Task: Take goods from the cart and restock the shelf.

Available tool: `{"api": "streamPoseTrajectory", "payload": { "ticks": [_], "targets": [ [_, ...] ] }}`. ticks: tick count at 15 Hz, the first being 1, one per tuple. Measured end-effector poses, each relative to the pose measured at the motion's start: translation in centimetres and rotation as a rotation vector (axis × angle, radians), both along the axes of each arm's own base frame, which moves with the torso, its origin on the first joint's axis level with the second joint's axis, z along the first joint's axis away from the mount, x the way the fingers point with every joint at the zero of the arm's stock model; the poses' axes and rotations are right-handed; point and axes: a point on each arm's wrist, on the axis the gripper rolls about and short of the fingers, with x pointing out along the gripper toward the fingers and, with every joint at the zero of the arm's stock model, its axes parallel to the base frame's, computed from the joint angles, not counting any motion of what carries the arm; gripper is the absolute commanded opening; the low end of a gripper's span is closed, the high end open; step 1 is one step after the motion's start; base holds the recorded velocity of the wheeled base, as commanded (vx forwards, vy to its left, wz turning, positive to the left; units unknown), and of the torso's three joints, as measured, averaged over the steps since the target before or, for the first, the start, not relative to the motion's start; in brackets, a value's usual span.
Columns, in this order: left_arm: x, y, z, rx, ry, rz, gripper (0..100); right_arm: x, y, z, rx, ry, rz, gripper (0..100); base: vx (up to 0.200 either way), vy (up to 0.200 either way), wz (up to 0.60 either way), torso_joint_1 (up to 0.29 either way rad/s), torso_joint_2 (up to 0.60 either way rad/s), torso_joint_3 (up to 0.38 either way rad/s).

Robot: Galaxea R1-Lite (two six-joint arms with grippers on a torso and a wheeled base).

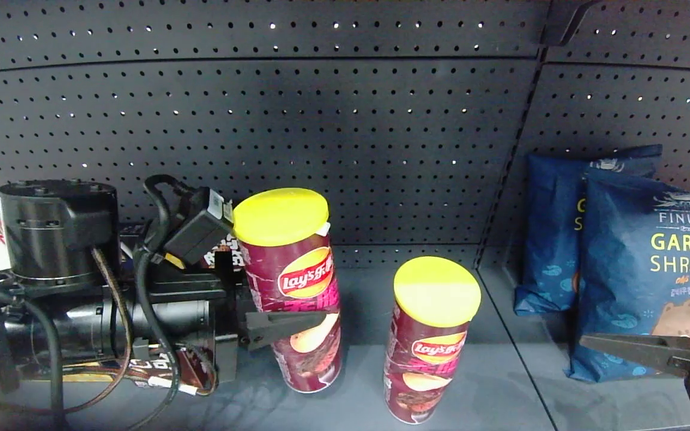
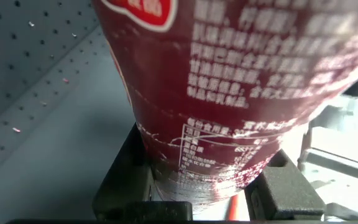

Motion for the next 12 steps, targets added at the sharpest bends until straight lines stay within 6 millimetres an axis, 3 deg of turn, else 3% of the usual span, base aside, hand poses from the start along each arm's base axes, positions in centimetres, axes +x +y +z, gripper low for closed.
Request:
{"api": "streamPoseTrajectory", "payload": {
  "ticks": [9, 12],
  "targets": [
    [2.3, -1.0, -0.4, 0.057, -0.024, 0.082, 0, -0.7, -0.2, -0.9, -0.006, 0.015, 0.029, 100, 0.000, 0.000, 0.00, 0.000, 0.00, 0.000],
    [4.0, -1.8, -0.5, 0.066, -0.007, 0.091, 0, -0.6, -0.1, -0.8, -0.001, 0.016, 0.031, 100, 0.000, 0.000, 0.00, 0.000, 0.00, 0.000]
  ]
}}
